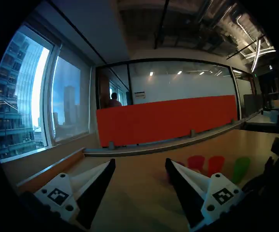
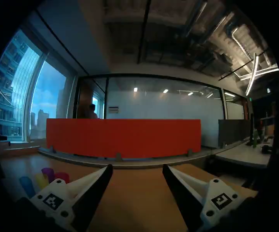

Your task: Pour water

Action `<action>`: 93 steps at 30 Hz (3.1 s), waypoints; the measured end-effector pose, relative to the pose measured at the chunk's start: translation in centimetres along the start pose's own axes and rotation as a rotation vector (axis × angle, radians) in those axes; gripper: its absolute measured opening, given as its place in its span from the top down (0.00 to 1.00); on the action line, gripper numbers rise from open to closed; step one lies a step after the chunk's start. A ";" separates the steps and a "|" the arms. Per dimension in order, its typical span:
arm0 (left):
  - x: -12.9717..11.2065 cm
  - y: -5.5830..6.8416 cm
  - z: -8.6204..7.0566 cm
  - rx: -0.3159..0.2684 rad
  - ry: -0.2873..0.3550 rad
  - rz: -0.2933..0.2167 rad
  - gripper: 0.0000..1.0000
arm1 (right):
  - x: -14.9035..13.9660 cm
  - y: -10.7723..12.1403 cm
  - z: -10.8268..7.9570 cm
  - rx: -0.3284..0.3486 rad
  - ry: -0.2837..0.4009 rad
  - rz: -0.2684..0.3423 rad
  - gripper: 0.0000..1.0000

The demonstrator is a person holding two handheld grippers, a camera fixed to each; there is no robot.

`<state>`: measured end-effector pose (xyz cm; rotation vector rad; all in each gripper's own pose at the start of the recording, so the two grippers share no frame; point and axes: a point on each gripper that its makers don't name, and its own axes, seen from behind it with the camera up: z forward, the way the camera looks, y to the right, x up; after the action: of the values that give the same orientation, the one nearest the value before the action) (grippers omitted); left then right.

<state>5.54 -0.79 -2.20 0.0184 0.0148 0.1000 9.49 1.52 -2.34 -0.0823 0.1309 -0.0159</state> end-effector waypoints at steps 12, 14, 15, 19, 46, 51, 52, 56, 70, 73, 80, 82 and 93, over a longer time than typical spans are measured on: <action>-1.6 -0.6 0.1 0.040 0.008 0.024 0.04 | -1.0 -0.1 -0.3 -0.007 -0.029 0.010 0.00; -2.0 -0.5 0.2 0.043 0.008 0.015 0.04 | -0.9 -0.1 -0.3 -0.011 -0.029 0.011 0.00; -2.2 -0.5 0.2 0.044 0.008 0.011 0.04 | -0.8 -0.2 -0.3 -0.013 -0.029 0.012 0.00; -2.9 -0.5 0.0 0.050 0.005 -0.012 0.04 | -0.7 -0.3 -0.3 -0.013 -0.025 0.012 0.00; -5.2 1.3 0.5 0.053 0.003 -0.044 0.04 | -1.6 -1.1 -0.2 -0.016 -0.056 -0.007 0.00; -4.9 1.5 0.5 0.051 0.006 -0.038 0.04 | -1.8 -1.1 -0.3 -0.015 -0.061 -0.001 0.00; -4.9 1.5 0.4 0.049 0.007 -0.038 0.04 | -1.8 -1.0 -0.3 -0.015 -0.061 0.000 0.00; -4.8 1.5 0.4 0.048 0.008 -0.035 0.04 | -1.7 -0.9 -0.4 -0.016 -0.060 0.000 0.00; -5.9 1.5 1.1 0.044 0.004 -0.047 0.04 | -1.6 -1.0 -0.6 -0.017 -0.063 -0.011 0.00; -6.3 1.4 1.3 0.045 0.001 -0.052 0.04 | -1.5 -0.9 -0.6 -0.019 -0.062 -0.010 0.00; -6.9 1.3 1.6 0.040 -0.005 -0.068 0.04 | -1.5 -1.0 -0.4 -0.018 -0.063 -0.007 0.00; -7.0 1.4 1.6 0.038 -0.008 -0.068 0.04 | -1.6 -1.1 -0.4 -0.017 -0.063 -0.008 0.00; -7.1 1.6 1.9 0.027 -0.011 -0.069 0.04 | -1.4 -1.3 -0.1 -0.013 -0.064 -0.010 0.00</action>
<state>-1.66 0.03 -0.15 0.0454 0.0056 0.0311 8.08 0.25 -2.19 -0.0964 0.0671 -0.0228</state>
